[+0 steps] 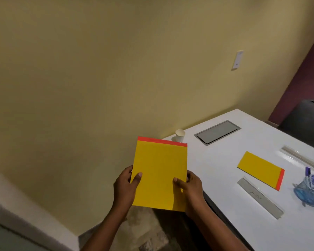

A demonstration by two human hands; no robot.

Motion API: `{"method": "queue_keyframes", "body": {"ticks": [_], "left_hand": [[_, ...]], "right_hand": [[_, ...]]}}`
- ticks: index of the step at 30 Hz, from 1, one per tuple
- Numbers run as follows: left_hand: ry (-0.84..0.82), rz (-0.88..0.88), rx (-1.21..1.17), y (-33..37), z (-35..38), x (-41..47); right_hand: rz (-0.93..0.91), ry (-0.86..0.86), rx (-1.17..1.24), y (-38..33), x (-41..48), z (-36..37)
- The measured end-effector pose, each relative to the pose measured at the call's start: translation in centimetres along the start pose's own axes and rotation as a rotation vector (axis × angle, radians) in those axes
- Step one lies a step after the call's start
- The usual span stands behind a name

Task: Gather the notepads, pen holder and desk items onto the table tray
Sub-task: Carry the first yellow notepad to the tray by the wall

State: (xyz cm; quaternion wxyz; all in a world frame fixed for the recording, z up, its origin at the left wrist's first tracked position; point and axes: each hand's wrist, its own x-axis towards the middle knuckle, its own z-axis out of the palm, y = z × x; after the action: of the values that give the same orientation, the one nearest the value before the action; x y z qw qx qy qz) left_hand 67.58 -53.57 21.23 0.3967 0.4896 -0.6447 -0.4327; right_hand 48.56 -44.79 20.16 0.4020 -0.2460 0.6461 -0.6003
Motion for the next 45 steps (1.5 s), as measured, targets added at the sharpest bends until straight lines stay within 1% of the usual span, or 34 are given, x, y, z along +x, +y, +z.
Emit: {"method": "queue_keyframes", "body": {"ticks": [6,9,14,21,25,27,30,33,37,40,42,45], "left_hand": [[-0.127,0.030,0.033,0.6,3.3,9.8],[-0.184,0.018,0.028,0.8,5.4,13.6],[-0.324,0.006,0.035,0.3,9.4,20.2],[-0.566,0.051,0.057,-0.1,15.8,30.4],[-0.698,0.056,0.135,0.7,19.0,34.8],[-0.746,0.050,0.124,1.2,20.6,36.7],[-0.773,0.051,0.103,2.1,22.9,38.8],[-0.797,0.049,0.106,2.9,25.0,40.5],[-0.839,0.128,0.159,3.5,28.0,42.2],[-0.832,0.154,0.193,3.7,30.1,43.5],[-0.826,0.164,0.231,3.7,31.6,44.2],[-0.853,0.126,0.257,3.4,33.8,45.4]], "right_hand": [[0.060,0.167,0.058,-1.1,7.1,0.8],[0.098,0.255,0.070,-1.3,10.1,0.6],[0.182,0.450,0.123,-0.9,15.3,-0.1],[0.199,0.663,0.202,-0.9,22.6,-0.3],[0.207,0.780,0.226,-1.8,25.9,-0.5],[0.202,0.830,0.237,-2.1,27.4,-0.6],[0.182,0.912,0.249,-2.6,29.3,-1.3],[0.168,0.948,0.240,-3.2,31.1,-2.1],[0.164,0.961,0.244,-3.5,33.4,-3.2],[0.155,0.964,0.270,-3.6,35.1,-4.3],[0.165,0.962,0.276,-3.6,36.4,-5.4],[0.174,0.944,0.262,-3.3,38.3,-7.1]]}}
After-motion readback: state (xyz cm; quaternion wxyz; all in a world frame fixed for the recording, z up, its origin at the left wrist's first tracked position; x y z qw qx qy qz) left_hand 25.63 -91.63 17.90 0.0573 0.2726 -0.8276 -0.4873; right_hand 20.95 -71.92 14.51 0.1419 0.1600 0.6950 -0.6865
